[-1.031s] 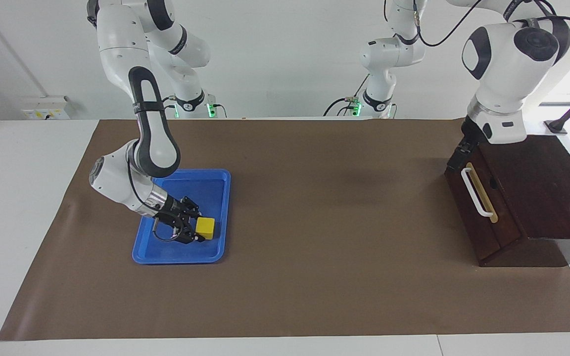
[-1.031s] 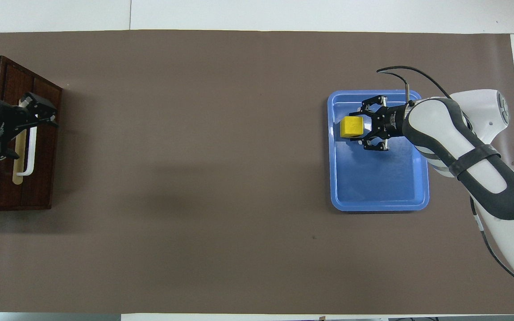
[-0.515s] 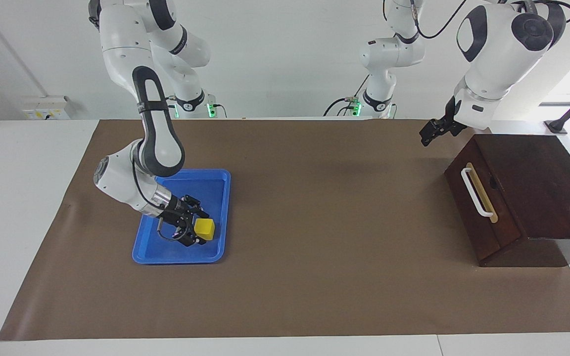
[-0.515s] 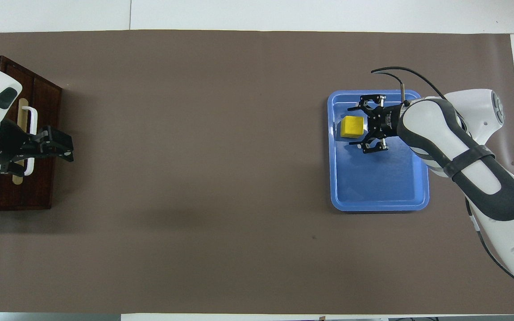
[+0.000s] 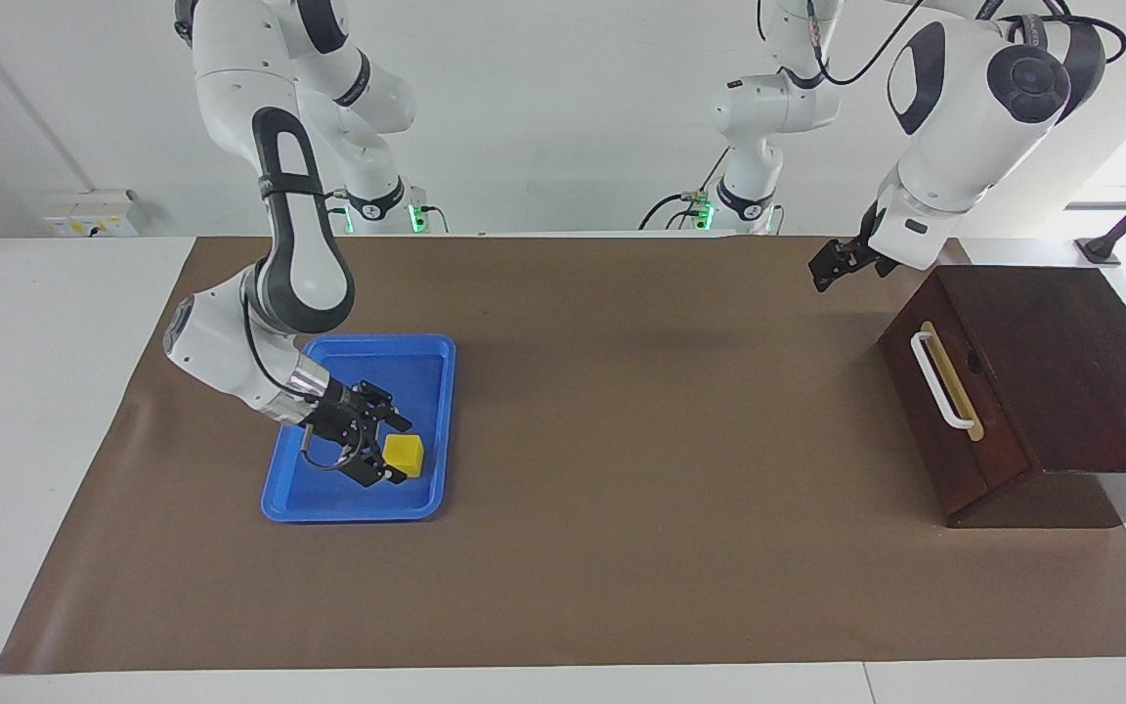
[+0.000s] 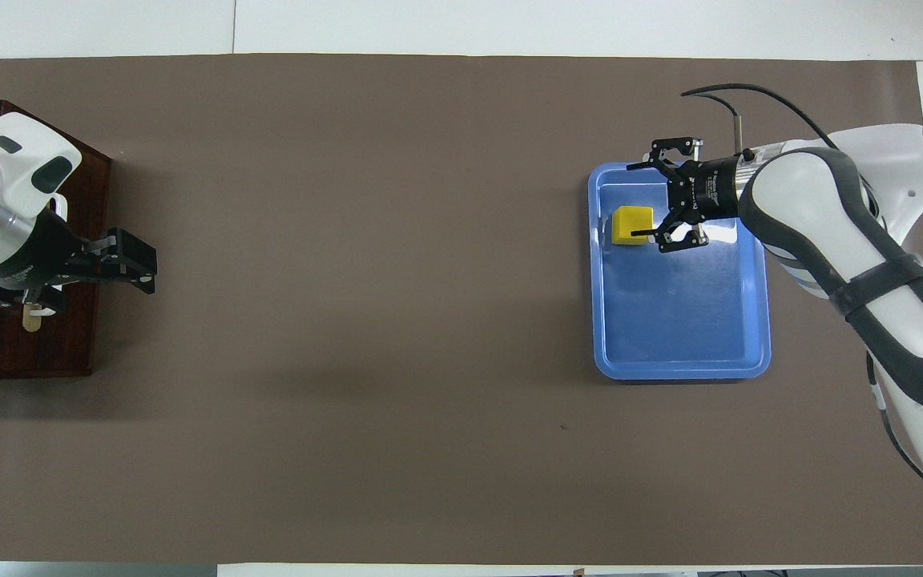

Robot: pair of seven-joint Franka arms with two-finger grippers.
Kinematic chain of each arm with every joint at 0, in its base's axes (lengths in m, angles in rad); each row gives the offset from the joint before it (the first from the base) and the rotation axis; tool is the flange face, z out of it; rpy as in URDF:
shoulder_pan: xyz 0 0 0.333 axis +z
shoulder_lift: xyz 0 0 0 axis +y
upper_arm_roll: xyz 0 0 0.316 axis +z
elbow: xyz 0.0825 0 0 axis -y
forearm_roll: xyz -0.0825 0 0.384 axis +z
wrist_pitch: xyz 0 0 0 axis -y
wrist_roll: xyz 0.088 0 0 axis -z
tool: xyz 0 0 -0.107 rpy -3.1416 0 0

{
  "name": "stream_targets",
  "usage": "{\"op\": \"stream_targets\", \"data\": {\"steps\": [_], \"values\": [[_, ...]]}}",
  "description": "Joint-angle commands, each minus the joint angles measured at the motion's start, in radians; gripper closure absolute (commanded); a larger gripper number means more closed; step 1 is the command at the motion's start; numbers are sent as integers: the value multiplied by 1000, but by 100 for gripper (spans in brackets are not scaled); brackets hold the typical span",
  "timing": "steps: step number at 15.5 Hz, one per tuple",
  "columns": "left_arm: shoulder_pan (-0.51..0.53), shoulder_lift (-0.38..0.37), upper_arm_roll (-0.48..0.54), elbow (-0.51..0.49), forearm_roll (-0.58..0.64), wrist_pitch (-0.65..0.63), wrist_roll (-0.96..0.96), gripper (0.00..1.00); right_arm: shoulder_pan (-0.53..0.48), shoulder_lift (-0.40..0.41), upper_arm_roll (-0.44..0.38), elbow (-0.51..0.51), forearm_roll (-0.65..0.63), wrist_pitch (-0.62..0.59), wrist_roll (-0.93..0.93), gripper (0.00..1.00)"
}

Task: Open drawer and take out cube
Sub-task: 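Open the right gripper to release the cube and lift away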

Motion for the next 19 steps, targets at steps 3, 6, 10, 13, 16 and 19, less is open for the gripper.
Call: {"op": "stream_targets", "data": {"steps": [3,6,10,13,16,19], "values": [[-8,14,-3,39,-8,-52,42,0,-19,-134,-1,39,-141,-137,18,0],[-8,3,-2,27,-9,-45,89,0,-19,-157,-2,129,-234,-275,13,0],[-7,-12,37,28,-13,-39,85,0,-21,-203,-1,215,-371,-444,-106,0],[-7,-17,35,24,-13,-44,91,0,-25,-265,-8,215,-435,-542,-320,0],[-8,-26,35,21,-11,-39,77,0,-27,-333,-10,214,-569,-633,-639,0],[6,-44,34,22,-11,-42,77,0,-24,-379,-14,211,-701,-653,-969,0]]}}
